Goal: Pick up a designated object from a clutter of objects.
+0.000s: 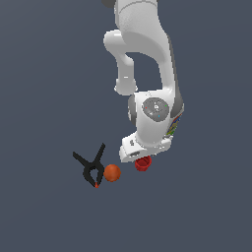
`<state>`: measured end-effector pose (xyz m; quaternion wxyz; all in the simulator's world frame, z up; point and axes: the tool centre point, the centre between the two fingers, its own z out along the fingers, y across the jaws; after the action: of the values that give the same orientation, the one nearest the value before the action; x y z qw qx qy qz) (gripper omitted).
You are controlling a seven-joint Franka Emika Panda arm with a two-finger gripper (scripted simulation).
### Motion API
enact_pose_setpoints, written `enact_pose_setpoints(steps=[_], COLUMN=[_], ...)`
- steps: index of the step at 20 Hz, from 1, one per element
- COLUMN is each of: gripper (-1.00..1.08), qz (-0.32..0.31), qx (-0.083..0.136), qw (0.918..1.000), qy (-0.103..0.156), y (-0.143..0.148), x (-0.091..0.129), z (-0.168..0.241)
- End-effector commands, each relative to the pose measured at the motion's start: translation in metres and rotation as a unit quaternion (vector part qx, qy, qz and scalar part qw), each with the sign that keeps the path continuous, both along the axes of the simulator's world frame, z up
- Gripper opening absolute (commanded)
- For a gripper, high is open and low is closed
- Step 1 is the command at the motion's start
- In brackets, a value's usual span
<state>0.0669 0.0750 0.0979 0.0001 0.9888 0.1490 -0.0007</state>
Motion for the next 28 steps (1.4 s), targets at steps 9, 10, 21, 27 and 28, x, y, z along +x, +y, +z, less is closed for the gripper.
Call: enact_pose_setpoints(steps=[9, 10, 21, 27, 28], gripper=[1.00, 1.00, -1.00, -1.00, -1.00], qz=[0.001, 0.001, 0.001, 0.001, 0.001], qx=[0.000, 0.000, 0.000, 0.000, 0.000], qw=[1.0000, 1.0000, 1.0000, 1.0000, 1.0000], qy=[0.000, -0.001, -0.001, -0.001, -0.001], y=[0.000, 0.000, 0.000, 0.000, -0.001], x=[-0.001, -0.001, 0.000, 0.000, 0.000], z=[-0.040, -0.043, -0.051, -0.049, -0.049])
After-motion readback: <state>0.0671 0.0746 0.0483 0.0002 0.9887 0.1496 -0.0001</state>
